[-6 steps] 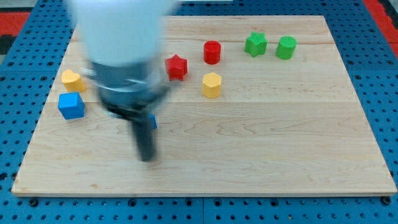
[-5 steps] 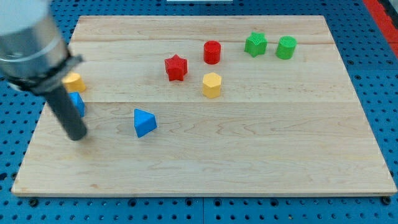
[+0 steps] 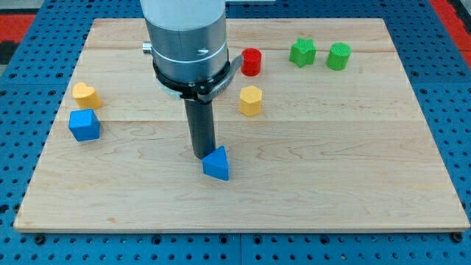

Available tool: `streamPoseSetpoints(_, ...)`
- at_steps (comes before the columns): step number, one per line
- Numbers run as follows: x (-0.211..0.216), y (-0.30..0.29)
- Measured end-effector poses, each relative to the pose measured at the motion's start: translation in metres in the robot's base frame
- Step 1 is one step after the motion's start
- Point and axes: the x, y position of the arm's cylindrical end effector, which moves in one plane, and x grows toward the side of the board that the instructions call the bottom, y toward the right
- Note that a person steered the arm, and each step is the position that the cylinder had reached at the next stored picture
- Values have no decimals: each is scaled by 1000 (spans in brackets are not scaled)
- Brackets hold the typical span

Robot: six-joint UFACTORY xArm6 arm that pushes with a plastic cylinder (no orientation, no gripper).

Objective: Place the blue blocks horizontal to each other

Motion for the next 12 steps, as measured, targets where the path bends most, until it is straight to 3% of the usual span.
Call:
streamPoseSetpoints(3,23,16)
streamPoseSetpoints(4,12,25)
streamPoseSetpoints(5,-43,-41)
streamPoseSetpoints(6,-60,-154)
streamPoseSetpoints(7,-86,-142)
streamPoseSetpoints(8,-86,-224)
streamPoseSetpoints(9,-40,-223)
streamPoseSetpoints(10,-4,-163)
streamPoseSetpoints(12,-11,-155)
